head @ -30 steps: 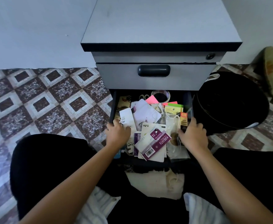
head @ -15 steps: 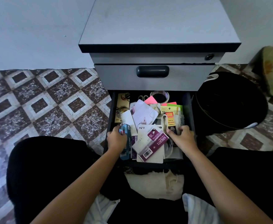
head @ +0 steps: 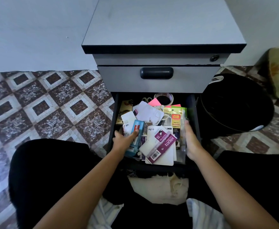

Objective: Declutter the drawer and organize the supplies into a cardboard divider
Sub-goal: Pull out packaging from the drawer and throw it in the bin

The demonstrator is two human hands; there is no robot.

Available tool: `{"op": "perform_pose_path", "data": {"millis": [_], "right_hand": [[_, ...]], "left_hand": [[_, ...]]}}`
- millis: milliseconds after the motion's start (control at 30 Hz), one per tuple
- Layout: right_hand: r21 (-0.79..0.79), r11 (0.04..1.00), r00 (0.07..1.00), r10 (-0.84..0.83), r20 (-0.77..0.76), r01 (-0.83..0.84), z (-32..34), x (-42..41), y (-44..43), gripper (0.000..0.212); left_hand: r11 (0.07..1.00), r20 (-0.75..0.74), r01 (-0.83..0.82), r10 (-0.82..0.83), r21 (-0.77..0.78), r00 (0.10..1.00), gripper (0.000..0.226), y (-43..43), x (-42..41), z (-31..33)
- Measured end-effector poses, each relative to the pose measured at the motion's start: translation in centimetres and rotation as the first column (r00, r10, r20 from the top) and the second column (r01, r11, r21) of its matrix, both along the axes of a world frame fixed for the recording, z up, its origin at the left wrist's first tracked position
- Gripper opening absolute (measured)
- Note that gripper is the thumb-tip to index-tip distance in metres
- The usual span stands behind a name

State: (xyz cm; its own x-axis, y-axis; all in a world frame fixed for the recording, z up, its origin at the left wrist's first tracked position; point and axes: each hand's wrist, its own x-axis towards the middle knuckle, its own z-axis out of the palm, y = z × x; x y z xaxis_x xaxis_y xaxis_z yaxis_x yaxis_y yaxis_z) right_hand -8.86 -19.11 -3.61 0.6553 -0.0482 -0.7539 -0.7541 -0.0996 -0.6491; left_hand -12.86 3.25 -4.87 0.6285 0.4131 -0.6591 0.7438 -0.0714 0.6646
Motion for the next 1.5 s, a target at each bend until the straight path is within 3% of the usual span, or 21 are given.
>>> {"op": "perform_pose_path", "data": {"millis": [67,100,200,267,333,433,533,600,667,733,767,867,967,1067,1233,1367,1433,1500], "right_hand": [[0.096,0.983,0.987,-0.157,-0.014,0.158,0.7,0.2,-0.6,0.045],[0.124,0.981,0.988,-0.149,-0.026,0.151,0.5,0.4,-1.3,0.033],[0.145,0.988,0.998,-0.041,-0.057,0.049,0.7,0.4,-2.7,0.025],[0.138,0.99,0.999,0.008,-0.052,-0.001,0.8,0.3,-3.0,0.044],[0.095,0.995,1.0,-0.002,-0.013,0.003,0.9,0.1,-2.9,0.059],[0.064,0.995,0.996,0.076,0.049,-0.079,1.3,-0.6,-2.3,0.039],[0.062,0.992,0.99,0.105,0.09,-0.111,1.6,-1.2,-1.5,0.044],[0.082,0.991,0.991,0.103,0.08,-0.11,1.0,-1.3,-1.3,0.082],[0.083,0.992,0.992,0.089,0.084,-0.096,0.0,-1.3,-1.3,0.118],[0.088,0.991,0.989,0.092,0.113,-0.103,0.5,-1.4,-1.1,0.132],[0.076,0.99,0.986,0.11,0.122,-0.12,1.3,-1.6,-0.7,0.136],[0.016,0.991,0.984,0.133,0.119,-0.136,1.7,-1.6,-0.5,0.127],[-0.02,0.992,0.983,0.125,0.131,-0.124,1.7,-1.3,-0.2,0.12],[-0.005,0.997,0.984,0.071,0.164,-0.071,1.8,-1.4,0.3,0.091],[0.207,0.975,0.971,0.026,0.237,-0.077,2.2,-2.0,0.1,0.106],[0.11,0.966,0.951,0.203,0.234,-0.234,2.0,-1.8,0.6,0.135],[0.105,0.972,0.952,0.179,0.247,-0.21,2.2,-1.8,1.1,0.136],[0.116,0.983,0.957,0.109,0.267,-0.145,1.9,-1.7,1.3,0.124]], "left_hand": [[0.999,-0.029,-0.004,0.002,-0.042,1.0,0.133,0.5,0.3,-1.3],[0.997,-0.037,-0.008,0.005,-0.083,0.999,0.13,0.7,0.4,-1.8],[0.983,-0.021,0.004,-0.008,-0.184,1.0,0.086,0.4,0.4,0.2],[0.975,-0.009,0.002,-0.004,-0.224,1.0,0.065,0.4,0.5,0.4],[0.978,-0.045,-0.01,0.001,-0.208,0.999,0.081,1.1,1.1,-2.1],[0.986,-0.031,-0.033,0.028,-0.166,0.999,0.101,2.1,1.8,-6.5],[0.976,0.063,-0.059,0.074,-0.212,0.995,0.1,-0.1,0.9,-0.2],[0.971,0.088,-0.083,0.105,-0.224,0.991,0.086,-0.5,0.8,0.7],[0.97,0.115,-0.075,0.104,-0.232,0.988,0.105,-0.2,0.7,0.3],[0.978,0.14,-0.071,0.1,-0.198,0.985,0.121,0.2,0.8,-1.1],[0.979,0.144,-0.058,0.087,-0.196,0.986,0.117,0.2,0.8,-0.9],[0.973,0.153,-0.026,0.062,-0.231,0.986,0.085,-0.3,0.8,0.6],[0.958,0.124,-0.048,0.086,-0.283,0.989,0.095,-0.6,0.8,0.8],[0.942,0.116,-0.075,0.119,-0.326,0.986,0.112,-0.7,0.6,0.2],[0.932,0.115,-0.064,0.112,-0.357,0.987,0.119,-1.1,0.7,0.5],[0.947,0.12,-0.025,0.067,-0.321,0.99,0.111,-1.6,0.8,0.8],[0.944,0.129,-0.026,0.072,-0.33,0.989,0.112,-1.9,0.6,0.9],[0.927,0.148,-0.02,0.081,-0.374,0.986,0.104,-2.1,0.4,0.9]]}}
